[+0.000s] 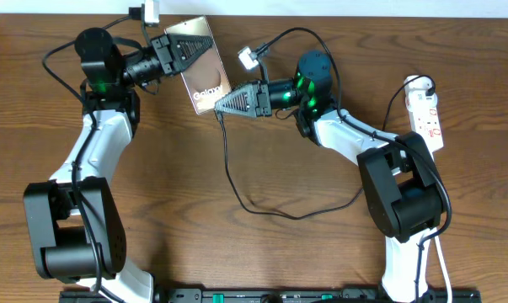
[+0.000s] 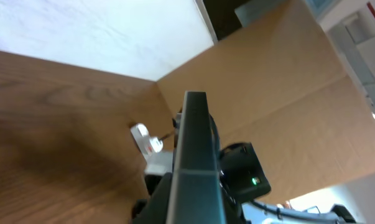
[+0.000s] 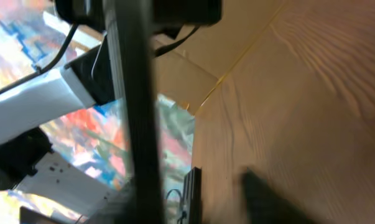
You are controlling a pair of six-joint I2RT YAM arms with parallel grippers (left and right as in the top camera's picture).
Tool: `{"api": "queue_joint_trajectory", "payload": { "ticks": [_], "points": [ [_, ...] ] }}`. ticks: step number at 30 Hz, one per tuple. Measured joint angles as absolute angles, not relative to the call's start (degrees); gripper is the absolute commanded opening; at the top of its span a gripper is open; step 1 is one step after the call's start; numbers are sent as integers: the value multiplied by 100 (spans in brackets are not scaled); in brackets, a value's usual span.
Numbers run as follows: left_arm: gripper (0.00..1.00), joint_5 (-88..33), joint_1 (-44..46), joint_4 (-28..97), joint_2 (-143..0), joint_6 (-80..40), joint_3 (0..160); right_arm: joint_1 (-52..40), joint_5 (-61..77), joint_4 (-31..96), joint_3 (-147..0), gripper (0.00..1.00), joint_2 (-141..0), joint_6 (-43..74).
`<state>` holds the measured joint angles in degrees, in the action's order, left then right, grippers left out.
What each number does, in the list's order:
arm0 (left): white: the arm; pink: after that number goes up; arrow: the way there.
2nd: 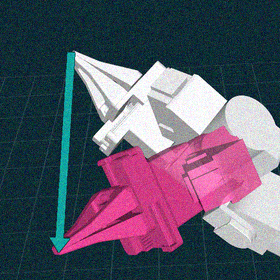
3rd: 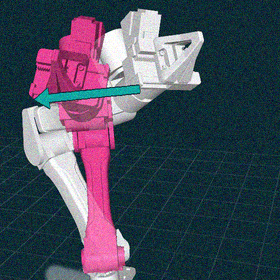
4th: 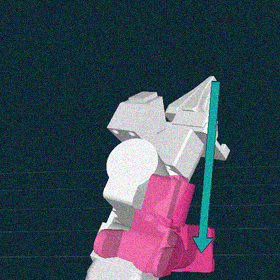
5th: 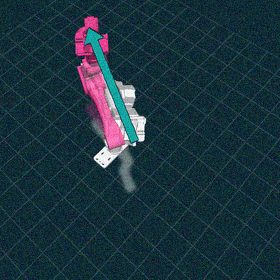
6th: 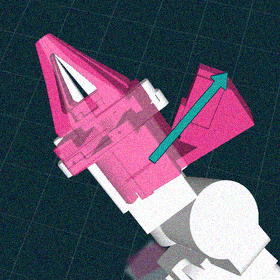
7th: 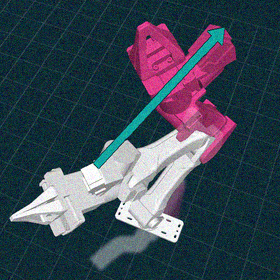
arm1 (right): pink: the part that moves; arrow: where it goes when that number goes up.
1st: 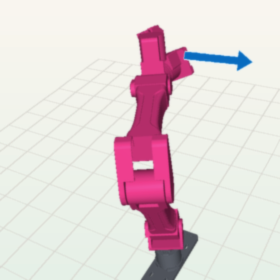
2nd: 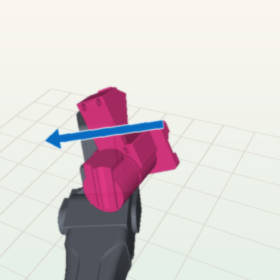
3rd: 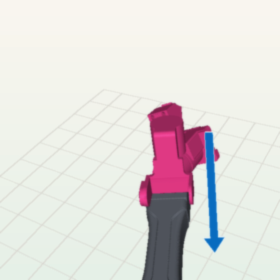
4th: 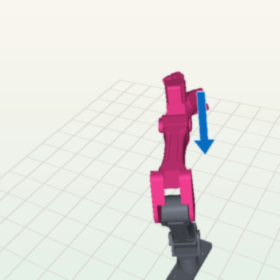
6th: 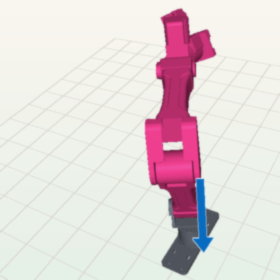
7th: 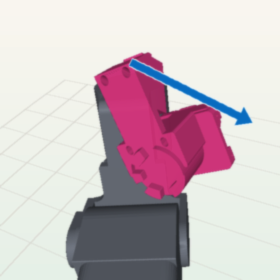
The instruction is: Plug charger to phone and switch on socket
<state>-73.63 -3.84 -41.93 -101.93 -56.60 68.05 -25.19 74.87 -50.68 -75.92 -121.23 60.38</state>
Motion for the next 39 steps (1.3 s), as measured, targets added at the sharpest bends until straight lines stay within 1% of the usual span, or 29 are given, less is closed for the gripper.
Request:
{"api": "queue_joint_trajectory", "payload": {
  "ticks": [5,8,11,16,25,28,29,31,34,39],
  "points": [
    [8,-7380,-364,-4141,-10193,-5586,6805,-2491,7452,-5065,-7592,99,-12123,6058],
    [7,-7360,-377,-3852,-10193,-5476,6805,-2488,7452,-5065,-7592,99,-12123,6058],
    [7,-7330,-449,-3232,-10193,-5288,6805,-2480,7456,-5065,-7592,99,-12123,6058],
    [8,-7306,-598,-1669,-10202,-4510,6807,-2368,7454,-5011,-7592,99,-12123,6051],
    [8,-7223,-764,-69,-10202,-3188,6810,-2174,7446,-4217,-7592,99,-12125,5776],
    [7,-6602,-812,1118,-10213,-2692,6825,-2147,7439,-4088,-7592,99,-12125,5636],
    [8,-6123,-814,1741,-10213,-2451,6823,-2145,7430,-4064,-7592,99,-12125,5588],
    [7,-5419,-814,2388,-10217,-2121,6805,-2143,7408,-4027,-7592,99,-12125,5505],
    [7,-4560,-814,2810,-10217,-1802,6801,-2143,7387,-4005,-7592,99,-12125,5413],
    [7,-3441,-814,2958,-10230,-1601,6788,-2143,7365,-3986,-7592,99,-12125,5310]
  ]
}}
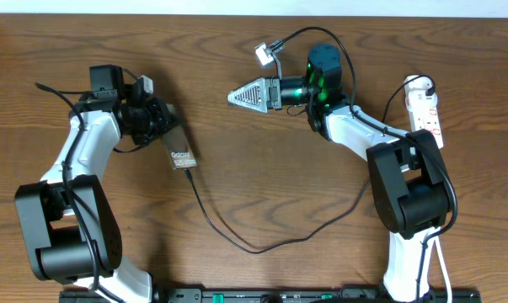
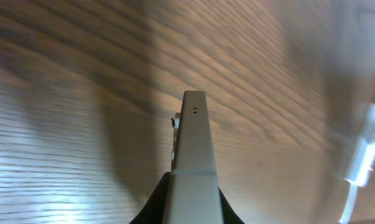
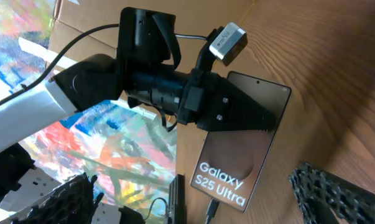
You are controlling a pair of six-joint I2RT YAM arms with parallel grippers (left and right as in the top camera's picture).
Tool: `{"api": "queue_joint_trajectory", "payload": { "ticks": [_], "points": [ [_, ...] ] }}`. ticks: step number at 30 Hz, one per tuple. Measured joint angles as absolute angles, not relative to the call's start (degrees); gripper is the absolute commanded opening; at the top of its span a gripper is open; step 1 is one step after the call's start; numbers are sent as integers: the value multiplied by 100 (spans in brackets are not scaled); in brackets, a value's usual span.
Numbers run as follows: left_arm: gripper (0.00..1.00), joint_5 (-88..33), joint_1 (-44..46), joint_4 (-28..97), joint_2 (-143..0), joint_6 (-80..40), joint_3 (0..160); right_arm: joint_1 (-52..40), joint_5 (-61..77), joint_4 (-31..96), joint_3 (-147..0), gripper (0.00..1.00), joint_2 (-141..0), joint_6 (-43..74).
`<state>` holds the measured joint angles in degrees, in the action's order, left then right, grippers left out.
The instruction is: Plug charger to phone and switch on socket
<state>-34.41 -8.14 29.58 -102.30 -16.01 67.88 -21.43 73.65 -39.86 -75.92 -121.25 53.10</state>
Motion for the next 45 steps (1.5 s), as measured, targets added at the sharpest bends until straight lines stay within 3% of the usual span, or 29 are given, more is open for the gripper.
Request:
{"api": "queue_joint_trajectory", "payload": {
  "ticks": [12,45],
  "points": [
    [7,-2681,-808,2416,-10245,-1559,5975,-2143,7352,-3944,-7592,99,-12125,5210],
    [7,-3004,-810,2368,-10792,-1627,5983,-2204,7227,-3489,-7592,99,-12125,5000]
  ]
}}
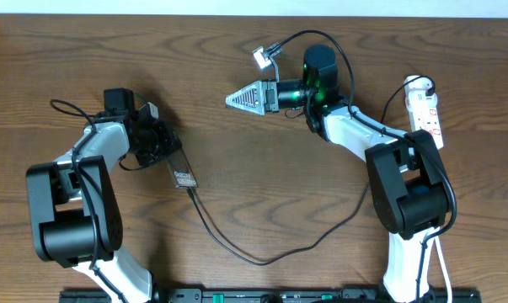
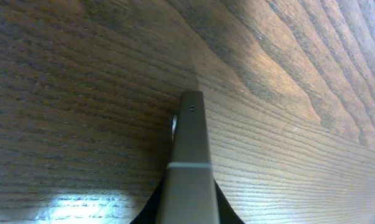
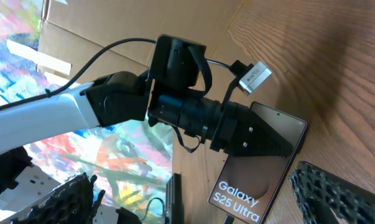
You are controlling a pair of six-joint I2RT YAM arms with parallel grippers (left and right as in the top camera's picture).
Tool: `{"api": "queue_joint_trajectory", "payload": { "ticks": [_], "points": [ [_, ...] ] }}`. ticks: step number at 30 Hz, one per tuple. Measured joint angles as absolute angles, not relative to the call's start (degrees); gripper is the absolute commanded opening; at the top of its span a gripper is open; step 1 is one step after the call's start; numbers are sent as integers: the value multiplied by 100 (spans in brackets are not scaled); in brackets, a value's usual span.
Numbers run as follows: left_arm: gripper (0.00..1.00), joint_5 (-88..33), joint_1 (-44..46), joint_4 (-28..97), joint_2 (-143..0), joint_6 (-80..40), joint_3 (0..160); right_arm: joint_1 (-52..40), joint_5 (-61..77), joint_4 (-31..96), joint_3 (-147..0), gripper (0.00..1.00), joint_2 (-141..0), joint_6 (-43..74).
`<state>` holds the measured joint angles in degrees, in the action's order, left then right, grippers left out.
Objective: Plug charger to phone and switch on socket
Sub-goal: 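Lower the phone flat onto the table with the left gripper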
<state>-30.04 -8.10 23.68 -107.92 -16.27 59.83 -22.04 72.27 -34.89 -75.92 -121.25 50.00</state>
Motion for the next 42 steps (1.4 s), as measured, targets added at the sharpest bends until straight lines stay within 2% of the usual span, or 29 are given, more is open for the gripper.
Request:
{"api": "queue_joint_trajectory", "payload": {
  "ticks": [4,8,17,42],
  "points": [
    [9,-3011,-810,2364,-10796,-1627,5983,-2204,7214,-3487,-7592,99,-12125,5000],
    [26,-3017,-810,2364,-10812,-1621,5988,-2204,7196,-3489,-7592,99,-12125,5000],
    [44,-3175,-781,2425,-10812,-1621,6077,-2204,7196,-3489,-7592,99,-12125,4998],
    [46,-2976,-777,3046,-10790,-1605,6180,-2204,7196,-3487,-7592,99,-12125,4998]
  ]
}}
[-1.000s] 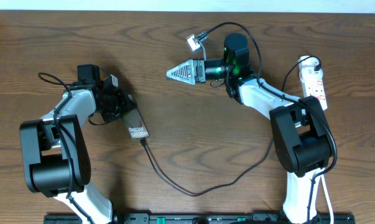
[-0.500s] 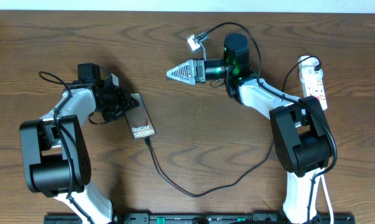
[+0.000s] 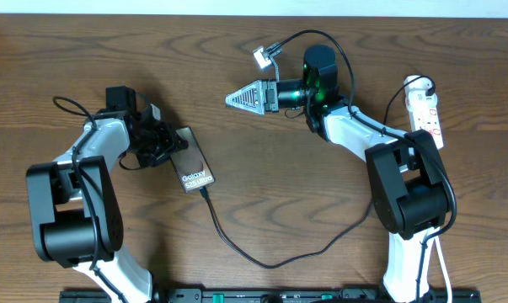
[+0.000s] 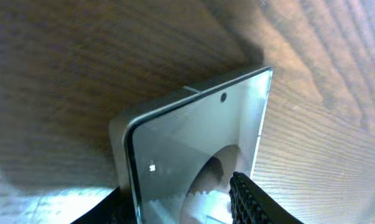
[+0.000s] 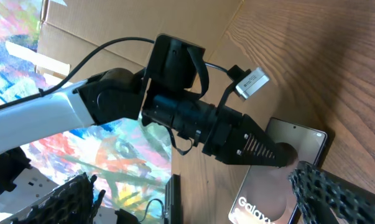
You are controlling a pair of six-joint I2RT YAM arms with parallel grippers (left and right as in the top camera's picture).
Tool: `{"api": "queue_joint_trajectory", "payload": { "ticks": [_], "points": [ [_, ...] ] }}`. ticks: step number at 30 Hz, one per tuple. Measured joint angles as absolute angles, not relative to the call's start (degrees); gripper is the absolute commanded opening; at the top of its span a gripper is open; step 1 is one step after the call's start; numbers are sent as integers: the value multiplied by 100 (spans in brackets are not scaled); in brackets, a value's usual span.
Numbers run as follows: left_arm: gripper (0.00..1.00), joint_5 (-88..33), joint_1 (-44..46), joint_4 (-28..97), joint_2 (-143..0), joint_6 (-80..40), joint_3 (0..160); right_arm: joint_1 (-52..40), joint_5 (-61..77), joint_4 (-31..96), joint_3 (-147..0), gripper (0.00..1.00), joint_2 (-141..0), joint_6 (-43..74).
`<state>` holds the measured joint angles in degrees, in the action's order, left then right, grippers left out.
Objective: Plug charger to phone and switch on socket
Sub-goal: 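Lower the phone flat onto the table with the left gripper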
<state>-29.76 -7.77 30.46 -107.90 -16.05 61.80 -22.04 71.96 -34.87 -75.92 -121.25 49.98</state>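
The phone (image 3: pixel 195 160) lies flat on the wooden table at the left, its "Galaxy" face up. The black charger cable (image 3: pixel 270 263) is plugged into its near end (image 3: pixel 205 192) and loops right toward the white power strip (image 3: pixel 425 109). My left gripper (image 3: pixel 168 145) is open at the phone's far end. In the left wrist view the phone's glass (image 4: pixel 199 130) lies between the spread fingers (image 4: pixel 252 199). My right gripper (image 3: pixel 234 98) is open and holds nothing, in the air at the back middle, pointing left. The right wrist view shows the phone (image 5: pixel 280 180) under the left gripper.
The power strip lies along the table's right edge with its own white lead running off the front. Its switch is too small to read. The cable's loop crosses the table's front middle. A cardboard wall stands beyond the left side.
The phone stood on its long edge, clamped in my left gripper; now it lies flat, face up, and the left gripper has opened. The right arm has not moved.
First both grippers met at the back middle, the left holding the phone, the right at its lower end. Then the cable hung from the phone, the left held it on edge at the left and the right was open. Now the phone lies flat, released.
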Motion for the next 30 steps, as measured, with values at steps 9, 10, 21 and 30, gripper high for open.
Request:
{"api": "queue_joint_trajectory", "payload": {
  "ticks": [9,10,21,30],
  "points": [
    [45,-2729,-777,3308,-10748,-1603,6204,-2204,7196,-3468,-7592,99,-12125,4998],
    [46,-2709,-775,3328,-10746,-1603,6206,-2204,7196,-3461,-7592,99,-12125,4998],
    [46,-2622,-770,3441,-10746,-1603,6230,-2204,7196,-3450,-7592,99,-12125,4998],
    [46,-2582,-770,3409,-10722,-1605,6237,-2204,7196,-3448,-7592,99,-12125,4998]
  ]
}}
